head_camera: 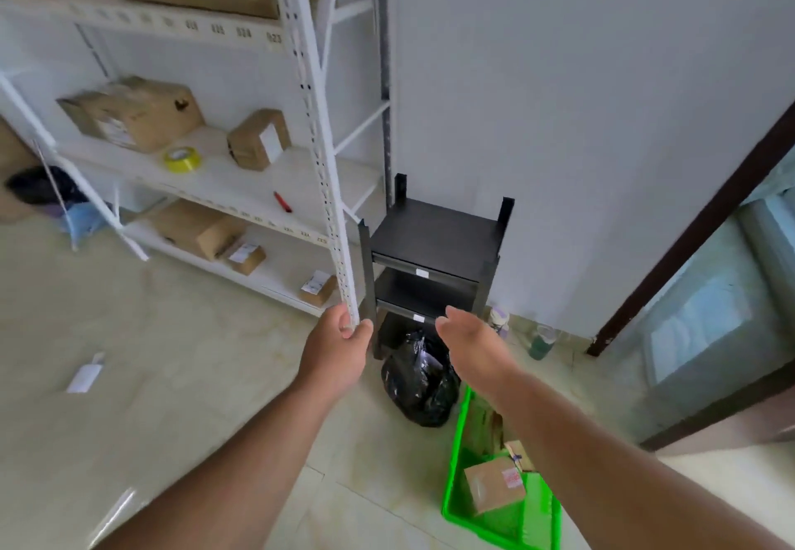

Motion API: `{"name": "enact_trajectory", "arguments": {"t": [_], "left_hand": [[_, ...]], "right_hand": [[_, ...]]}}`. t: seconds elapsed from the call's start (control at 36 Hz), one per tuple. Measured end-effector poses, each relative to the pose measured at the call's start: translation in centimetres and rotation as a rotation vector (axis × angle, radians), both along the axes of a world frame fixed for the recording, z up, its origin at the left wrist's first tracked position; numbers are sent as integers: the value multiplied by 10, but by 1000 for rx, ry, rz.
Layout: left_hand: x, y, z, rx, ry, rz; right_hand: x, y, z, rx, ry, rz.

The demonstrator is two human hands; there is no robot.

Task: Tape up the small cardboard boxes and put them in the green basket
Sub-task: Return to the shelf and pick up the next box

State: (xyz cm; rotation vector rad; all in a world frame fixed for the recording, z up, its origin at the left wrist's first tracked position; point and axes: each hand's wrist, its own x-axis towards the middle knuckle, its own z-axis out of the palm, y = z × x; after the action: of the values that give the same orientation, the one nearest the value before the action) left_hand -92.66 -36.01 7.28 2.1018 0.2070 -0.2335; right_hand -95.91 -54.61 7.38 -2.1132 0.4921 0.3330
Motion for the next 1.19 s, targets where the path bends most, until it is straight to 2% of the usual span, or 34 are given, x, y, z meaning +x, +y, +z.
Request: {"name": "enact_trajectory", "arguments": {"t": [0.25,0.47,0.69,0.86,1.03,1.19], "left_hand": [[31,110,34,-85,-71,62],[67,164,35,-118,-91,105],[128,191,30,-139,-88,119],[193,205,25,-92,-80,124],[259,213,28,-47,-55,116],[312,224,30,-43,-56,113]], "right_hand": [[42,118,46,50,-118,92],[90,179,45,74,-160,133],[158,213,35,141,-123,135],[231,227,22,180,-167,143],[297,235,22,228,-128,98],[354,243,17,209,-109,107]]}}
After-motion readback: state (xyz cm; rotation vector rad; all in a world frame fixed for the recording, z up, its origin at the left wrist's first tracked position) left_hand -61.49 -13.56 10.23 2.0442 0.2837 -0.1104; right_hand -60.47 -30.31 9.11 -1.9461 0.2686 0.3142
